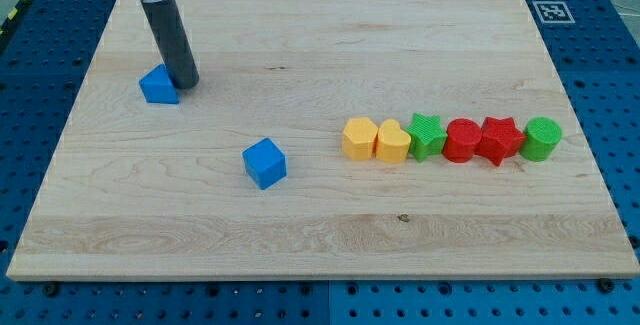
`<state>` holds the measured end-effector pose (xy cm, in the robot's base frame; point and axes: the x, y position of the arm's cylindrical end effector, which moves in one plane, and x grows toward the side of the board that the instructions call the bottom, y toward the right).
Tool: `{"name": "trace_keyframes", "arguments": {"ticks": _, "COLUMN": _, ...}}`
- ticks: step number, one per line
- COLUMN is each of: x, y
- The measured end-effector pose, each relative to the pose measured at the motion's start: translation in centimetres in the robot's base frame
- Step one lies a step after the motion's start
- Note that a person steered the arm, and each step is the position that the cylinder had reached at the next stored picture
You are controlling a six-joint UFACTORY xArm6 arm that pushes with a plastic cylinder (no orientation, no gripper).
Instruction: Move the arm above the blue cube
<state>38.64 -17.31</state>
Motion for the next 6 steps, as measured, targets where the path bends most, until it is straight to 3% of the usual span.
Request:
{"name": "trace_keyframes", "arguments": {"ticks": 2, "x": 1.1, "y": -0.2}}
{"name": "trace_keyframes", "arguments": {"ticks": 6, "x": 4.6, "y": 5.4}}
